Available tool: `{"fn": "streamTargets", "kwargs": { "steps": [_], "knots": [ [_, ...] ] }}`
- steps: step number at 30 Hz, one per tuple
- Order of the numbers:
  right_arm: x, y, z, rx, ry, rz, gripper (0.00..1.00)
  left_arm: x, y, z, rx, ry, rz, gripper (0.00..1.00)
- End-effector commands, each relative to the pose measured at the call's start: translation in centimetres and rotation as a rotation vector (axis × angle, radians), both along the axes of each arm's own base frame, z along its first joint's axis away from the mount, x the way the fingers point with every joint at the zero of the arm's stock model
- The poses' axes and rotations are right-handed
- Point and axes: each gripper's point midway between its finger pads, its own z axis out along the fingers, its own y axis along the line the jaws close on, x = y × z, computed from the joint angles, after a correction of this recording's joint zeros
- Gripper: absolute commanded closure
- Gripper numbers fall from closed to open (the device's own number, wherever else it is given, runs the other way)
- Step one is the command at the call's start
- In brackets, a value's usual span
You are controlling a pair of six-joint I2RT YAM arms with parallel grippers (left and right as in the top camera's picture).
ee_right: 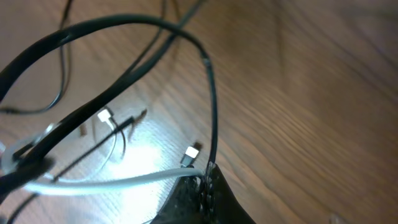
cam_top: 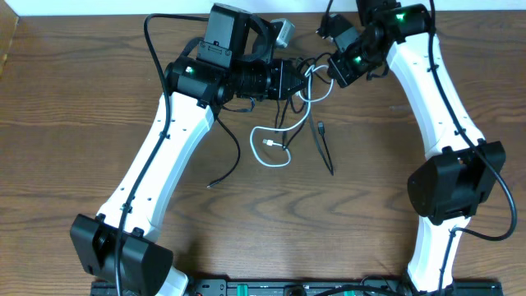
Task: Untangle cables
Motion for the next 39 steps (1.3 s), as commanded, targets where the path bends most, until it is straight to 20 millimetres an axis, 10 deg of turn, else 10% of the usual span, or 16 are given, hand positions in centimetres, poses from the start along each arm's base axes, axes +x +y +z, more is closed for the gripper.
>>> {"fn": "streamTargets", "kwargs": {
  "steps": [1, 15, 31, 39],
  "knots": [
    [1.6, -4.6, -0.7, -0.066, 0.027, -0.267, 0.99, 0.4, 0.9, 0.1, 0.006, -0.015, 0.002, 0.92],
    [0.8, -18.7, -1.8, -0.108, 0.169, -0.845, 0.99, 3.8, 9.2, -3.1, 0.233, 0.000, 0.253, 0.93],
    [-3.3, -29.6, -6.0, -0.136, 0.305, -1.225, 0.99, 5.7, 22.4, -5.8, 0.594, 0.018, 0.586, 0.93],
    [-1.8, -20.7, -4.8, 0.163, 0.303, -0.625, 0.97, 2.2, 10.2, -1.6, 0.124, -0.138, -0.025, 0.92]
  ]
}}
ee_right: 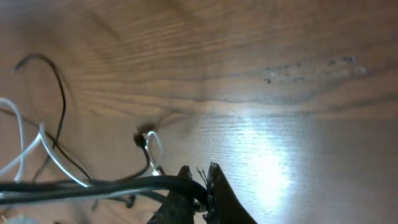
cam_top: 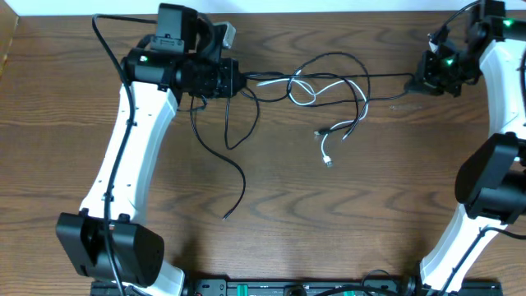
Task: Untangle cables
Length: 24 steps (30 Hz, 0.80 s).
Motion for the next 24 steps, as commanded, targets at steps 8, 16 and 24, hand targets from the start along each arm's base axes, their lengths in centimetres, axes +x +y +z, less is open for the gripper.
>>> {"fn": "streamTargets", "kwargs": {
  "steps": [8, 16, 24],
  "knots": [
    [-0.4, -2.4, -1.2, -0.123, -0.015, 0.085, 0.99, -4.5, -6.2, 11.3, -0.532, -0.386, -0.583, 0.92],
    [-1.7, -8.7, -3.2, -0.353, 0.147, -0.258, 0.99, -0.4, -1.6, 17.6, -0.421, -0.574, -0.264, 0.92],
    [-4.1, -10.1, -6.5, -0.386, 0.253, -0.344, 0.99, -0.2, 5.3, 23.0, -0.207, -0.779, 0.106, 0.92]
  ]
}}
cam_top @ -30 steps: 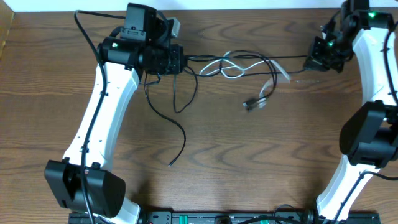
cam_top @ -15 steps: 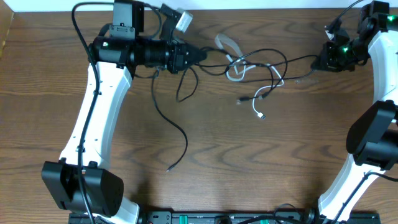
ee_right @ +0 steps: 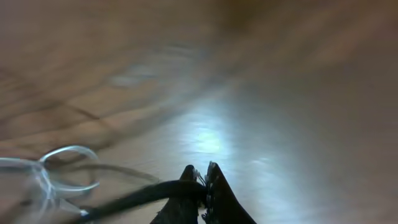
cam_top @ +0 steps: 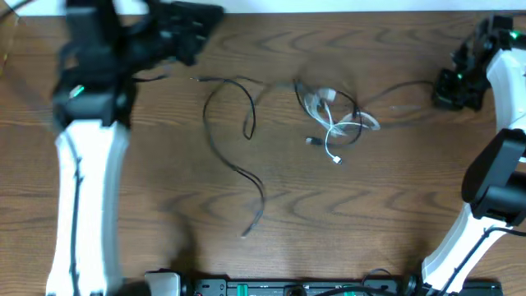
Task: Untangle cables
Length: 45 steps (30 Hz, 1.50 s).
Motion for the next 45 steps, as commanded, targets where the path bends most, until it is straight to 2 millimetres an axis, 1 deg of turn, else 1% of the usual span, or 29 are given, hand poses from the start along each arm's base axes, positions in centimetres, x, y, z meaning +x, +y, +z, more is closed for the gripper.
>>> {"fn": "streamTargets", "kwargs": {
  "steps": [1, 2, 4, 6, 7, 9, 10, 11, 12, 14, 15, 16, 19, 22, 24, 26, 28, 31, 35, 36, 37, 38, 39, 41, 43, 45],
  "knots": [
    [-1.4, -2.1, -1.4, -0.093, 0.071, -0.106, 0.99, -0.7, 2.6, 3.4, 0.010, -0.075, 0.185, 0.92],
    [-1.6, -2.0, -1.6, -0.090, 0.077, -0.108, 0.98, -1.3, 3.2, 4.1, 0.011, -0.094, 0.205, 0.92],
    [-1.5, -1.5, -1.6, -0.065, 0.069, -0.075, 0.94, -1.7, 3.3, 4.3, 0.009, -0.091, 0.208, 0.92],
    [-1.0, 0.0, -1.5, 0.004, 0.038, 0.023, 0.89, -1.9, 3.2, 3.7, 0.011, -0.061, 0.205, 0.92],
    [-0.7, 1.0, -1.3, 0.046, 0.017, 0.080, 0.86, -1.9, 3.0, 3.0, 0.013, -0.034, 0.201, 0.92],
    [-0.4, 2.3, -1.1, 0.085, -0.003, 0.141, 0.70, -1.7, 2.4, 1.4, 0.018, 0.033, 0.186, 0.92],
    [-0.3, 2.7, -1.0, 0.093, -0.007, 0.154, 0.58, -1.5, 2.1, 0.6, 0.020, 0.062, 0.177, 0.92],
    [-0.2, 3.0, -0.9, 0.092, -0.008, 0.159, 0.40, -1.3, 1.7, -0.3, 0.024, 0.095, 0.166, 0.92],
    [-0.1, 3.2, -0.8, 0.092, -0.010, 0.166, 0.28, -1.0, 1.0, -1.4, 0.028, 0.132, 0.149, 0.92],
    [0.2, 3.8, -0.1, 0.097, -0.019, 0.180, 0.13, -0.3, -0.3, -3.4, 0.044, 0.186, 0.113, 0.92],
    [0.4, 4.1, 0.5, 0.096, -0.027, 0.189, 0.09, 0.1, -1.1, -4.3, 0.050, 0.210, 0.095, 0.93],
    [0.9, 4.5, 2.2, 0.089, -0.049, 0.215, 0.01, 1.0, -2.9, -6.4, 0.068, 0.261, 0.065, 0.92],
    [2.3, 5.7, 5.4, 0.083, -0.117, 0.248, 0.01, 2.6, -4.9, -10.0, 0.125, 0.326, 0.078, 0.92],
    [3.9, 7.2, 7.7, 0.091, -0.198, 0.285, 0.01, 4.0, -6.5, -13.4, 0.194, 0.372, 0.111, 0.92],
    [5.0, 8.9, 8.3, 0.109, -0.252, 0.321, 0.03, 4.7, -7.4, -15.7, 0.235, 0.409, 0.128, 0.92],
    [5.9, 10.5, 8.2, 0.108, -0.281, 0.360, 0.05, 5.2, -7.8, -17.6, 0.254, 0.448, 0.140, 0.92],
    [6.8, 12.4, 7.5, 0.101, -0.305, 0.408, 0.07, 5.5, -7.9, -19.2, 0.243, 0.509, 0.153, 0.92],
    [7.7, 15.0, 5.7, 0.101, -0.318, 0.483, 0.12, 5.8, -7.6, -21.0, 0.240, 0.571, 0.174, 0.92],
    [8.5, 16.7, 2.5, 0.099, -0.293, 0.536, 0.24, 5.6, -7.1, -22.2, 0.266, 0.614, 0.200, 0.92],
    [8.7, 16.9, 1.6, 0.100, -0.284, 0.545, 0.28, 5.5, -7.0, -22.3, 0.270, 0.618, 0.205, 0.91],
    [9.0, 16.9, 0.3, 0.097, -0.269, 0.545, 0.34, 5.4, -6.9, -22.4, 0.273, 0.622, 0.206, 0.92],
    [9.1, 16.9, -0.4, 0.096, -0.261, 0.545, 0.38, 5.4, -6.9, -22.5, 0.274, 0.624, 0.206, 0.91],
    [9.2, 16.7, -1.5, 0.091, -0.246, 0.542, 0.44, 5.3, -6.9, -22.5, 0.276, 0.628, 0.206, 0.91],
    [9.4, 16.3, -3.3, 0.095, -0.222, 0.533, 0.53, 5.2, -6.9, -22.6, 0.278, 0.633, 0.206, 0.91],
    [9.5, 16.1, -4.6, 0.103, -0.204, 0.526, 0.63, 5.2, -6.8, -22.7, 0.279, 0.637, 0.206, 0.91],
    [9.5, 16.4, -5.2, 0.126, -0.201, 0.527, 0.68, 5.2, -6.8, -22.7, 0.279, 0.637, 0.206, 0.91]
  ]
}}
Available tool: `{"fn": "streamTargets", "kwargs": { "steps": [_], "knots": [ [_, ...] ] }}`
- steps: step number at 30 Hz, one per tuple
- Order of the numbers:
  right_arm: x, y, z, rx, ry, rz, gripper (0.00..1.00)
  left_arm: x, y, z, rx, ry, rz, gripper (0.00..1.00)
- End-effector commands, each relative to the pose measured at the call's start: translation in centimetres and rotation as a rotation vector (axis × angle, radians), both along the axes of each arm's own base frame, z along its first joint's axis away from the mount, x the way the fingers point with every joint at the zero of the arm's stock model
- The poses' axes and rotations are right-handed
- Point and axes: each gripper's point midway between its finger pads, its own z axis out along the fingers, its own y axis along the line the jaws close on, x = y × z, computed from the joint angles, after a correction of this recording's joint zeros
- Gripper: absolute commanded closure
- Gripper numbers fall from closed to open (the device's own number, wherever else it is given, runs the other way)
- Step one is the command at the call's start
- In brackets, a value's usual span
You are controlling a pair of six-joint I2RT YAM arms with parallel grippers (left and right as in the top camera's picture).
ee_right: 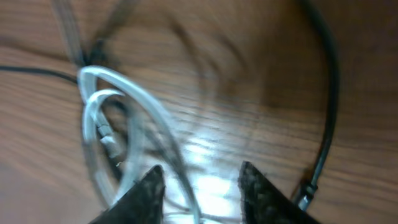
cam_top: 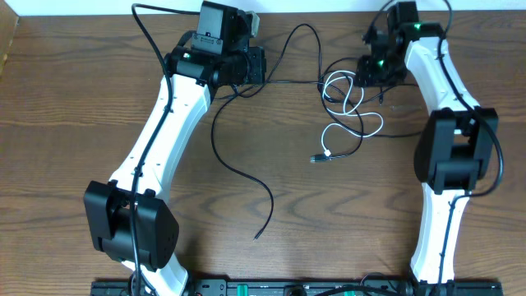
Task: Untangle cables
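A long black cable [cam_top: 220, 140] runs from a free end near the table's front up to my left gripper [cam_top: 256, 66], which looks shut on it, then arcs right toward the tangle. The white cable [cam_top: 352, 130] lies in loops, its plug [cam_top: 316, 158] pointing left. My right gripper [cam_top: 370, 67] hovers over the upper loops, open and holding nothing. In the right wrist view the gripper [ee_right: 200, 186] has its fingertips [ee_right: 152, 182] apart over blurred white loops [ee_right: 99, 93], and a second black cable [ee_right: 326, 93] curves past on the right.
The table's back edge and a white wall lie just behind both grippers. My right arm's lower links [cam_top: 448, 156] stand at the right, the left arm's base [cam_top: 131, 226] at the front left. A thin black strand [cam_top: 403, 131] leads from the white loops to the right arm.
My right gripper, then shut on a black cable at the table's right edge, is now open over the white loops farther left. The left arm has come back from the far left.
Both grippers first held the cables close together at the back centre. Then they stood far apart with the bundle stretched between them. Later the black cable lay apart from the white knot. Now the right gripper has let go and hovers over the white loops.
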Motion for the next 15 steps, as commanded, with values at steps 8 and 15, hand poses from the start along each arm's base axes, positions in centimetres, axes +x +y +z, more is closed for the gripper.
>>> {"fn": "streamTargets", "kwargs": {
  "steps": [8, 15],
  "knots": [
    [-0.7, 3.3, -2.0, 0.141, 0.038, 0.097, 0.99, 0.2, 0.3, 0.2, 0.006, -0.002, 0.019, 0.91],
    [-1.5, 5.1, 6.8, 0.253, -0.071, 0.188, 0.99, -0.2, -0.5, 0.4, -0.032, 0.007, -0.014, 0.69]
  ]
}}
